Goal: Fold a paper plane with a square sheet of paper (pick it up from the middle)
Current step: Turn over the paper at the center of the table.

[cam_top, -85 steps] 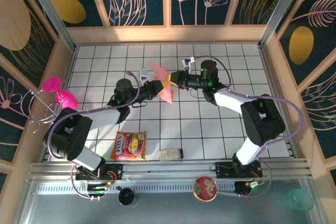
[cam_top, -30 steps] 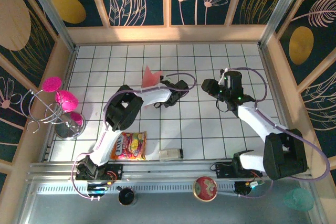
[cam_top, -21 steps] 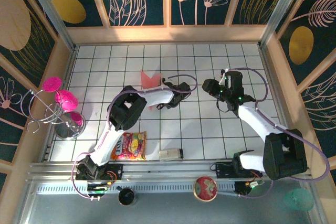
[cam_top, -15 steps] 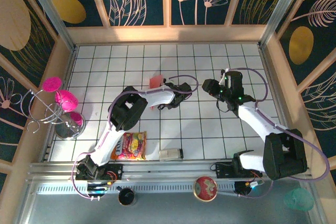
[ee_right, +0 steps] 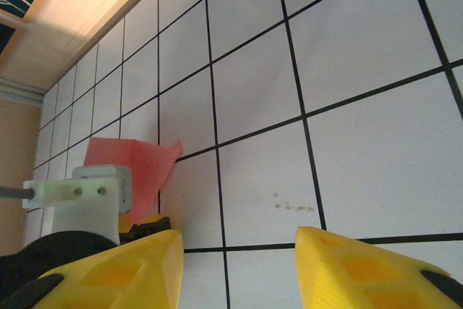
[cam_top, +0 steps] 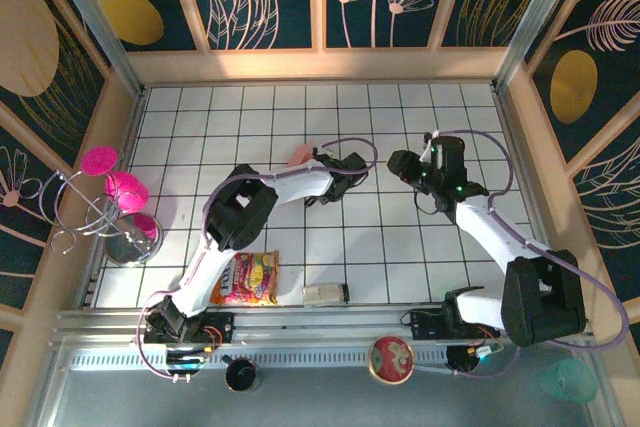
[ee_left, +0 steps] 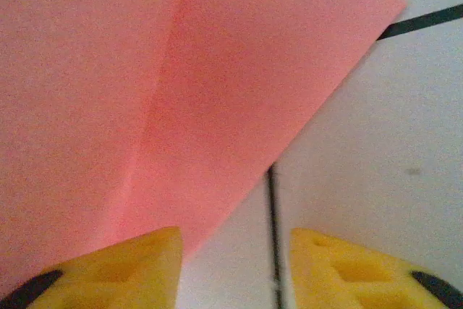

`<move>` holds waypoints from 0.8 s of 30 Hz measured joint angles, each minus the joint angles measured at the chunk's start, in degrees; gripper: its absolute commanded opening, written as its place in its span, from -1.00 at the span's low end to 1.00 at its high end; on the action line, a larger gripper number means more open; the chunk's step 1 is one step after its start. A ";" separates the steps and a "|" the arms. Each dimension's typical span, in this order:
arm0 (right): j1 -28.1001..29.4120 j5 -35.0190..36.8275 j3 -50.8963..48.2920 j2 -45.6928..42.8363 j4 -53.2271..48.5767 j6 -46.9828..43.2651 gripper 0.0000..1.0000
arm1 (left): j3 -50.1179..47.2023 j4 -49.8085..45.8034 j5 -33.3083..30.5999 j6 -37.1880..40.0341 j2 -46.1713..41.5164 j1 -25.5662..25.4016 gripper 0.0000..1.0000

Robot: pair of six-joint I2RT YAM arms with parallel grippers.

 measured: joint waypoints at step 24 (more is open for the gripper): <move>-0.66 -1.73 -1.60 0.55 2.71 2.93 -0.05 | -35.58 34.71 38.91 -6.60 -34.91 6.58 0.24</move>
